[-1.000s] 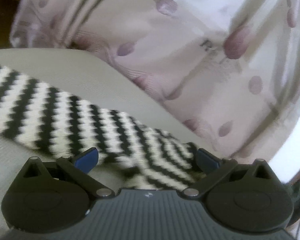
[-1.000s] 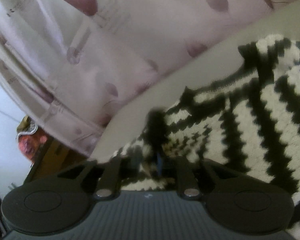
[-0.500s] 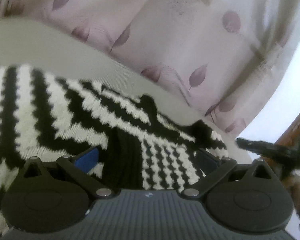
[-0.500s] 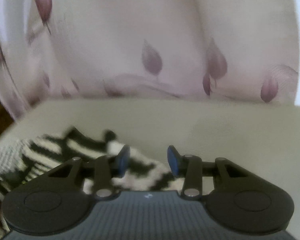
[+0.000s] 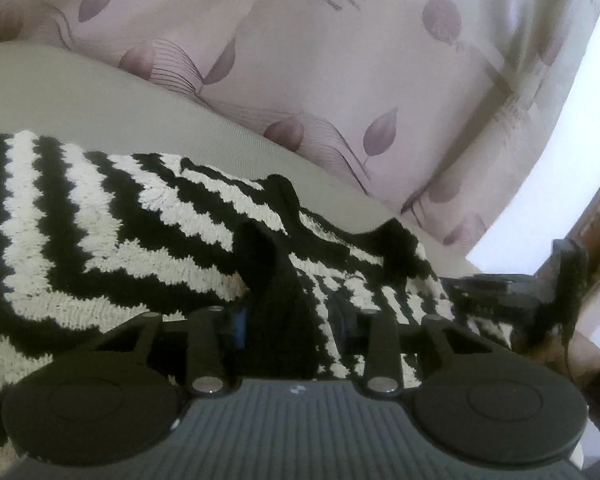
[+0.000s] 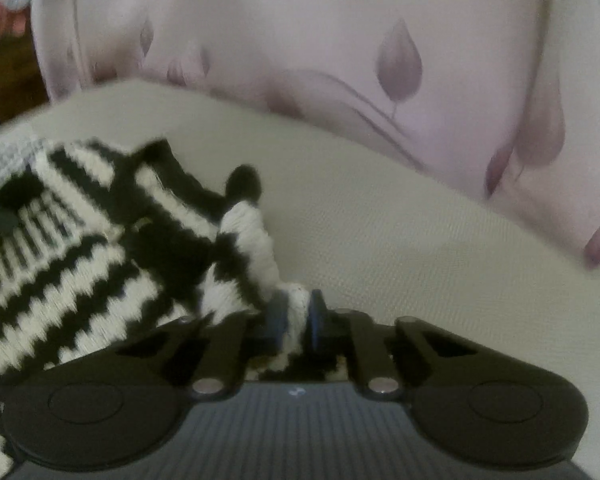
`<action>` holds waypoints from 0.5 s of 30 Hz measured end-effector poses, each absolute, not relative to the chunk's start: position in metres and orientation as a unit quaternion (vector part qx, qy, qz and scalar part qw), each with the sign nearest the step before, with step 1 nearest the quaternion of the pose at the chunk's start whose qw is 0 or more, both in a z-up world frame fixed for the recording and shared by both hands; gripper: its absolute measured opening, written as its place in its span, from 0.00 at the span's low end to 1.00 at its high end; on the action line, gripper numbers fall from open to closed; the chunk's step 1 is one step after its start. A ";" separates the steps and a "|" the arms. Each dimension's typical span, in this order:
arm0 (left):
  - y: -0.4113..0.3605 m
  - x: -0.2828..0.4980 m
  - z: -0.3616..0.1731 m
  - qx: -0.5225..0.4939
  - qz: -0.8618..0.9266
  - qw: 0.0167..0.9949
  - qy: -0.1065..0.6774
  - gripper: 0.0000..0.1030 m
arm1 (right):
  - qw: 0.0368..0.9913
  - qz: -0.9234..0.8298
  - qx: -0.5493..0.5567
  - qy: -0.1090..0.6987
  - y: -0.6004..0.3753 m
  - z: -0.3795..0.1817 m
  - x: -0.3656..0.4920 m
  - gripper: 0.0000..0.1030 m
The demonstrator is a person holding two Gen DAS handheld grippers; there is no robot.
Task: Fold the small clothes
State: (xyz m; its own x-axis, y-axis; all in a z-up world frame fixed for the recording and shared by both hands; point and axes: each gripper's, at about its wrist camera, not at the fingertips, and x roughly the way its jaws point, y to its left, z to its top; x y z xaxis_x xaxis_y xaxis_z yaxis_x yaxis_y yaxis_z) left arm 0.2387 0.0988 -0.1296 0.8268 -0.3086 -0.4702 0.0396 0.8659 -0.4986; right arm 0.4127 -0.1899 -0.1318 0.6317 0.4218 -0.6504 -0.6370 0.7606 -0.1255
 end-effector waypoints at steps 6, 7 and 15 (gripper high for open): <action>0.098 0.238 -0.129 -0.238 -0.085 0.926 0.280 0.36 | 0.909 0.213 -0.200 0.295 -0.213 -0.132 0.431 0.09; 0.098 0.238 -0.129 -0.237 -0.084 0.926 0.281 0.36 | 0.907 0.207 -0.208 0.303 -0.215 -0.139 0.436 0.09; 0.099 0.240 -0.130 -0.245 -0.089 0.923 0.285 0.43 | 0.917 0.209 0.208 0.268 -0.331 -0.123 0.415 0.24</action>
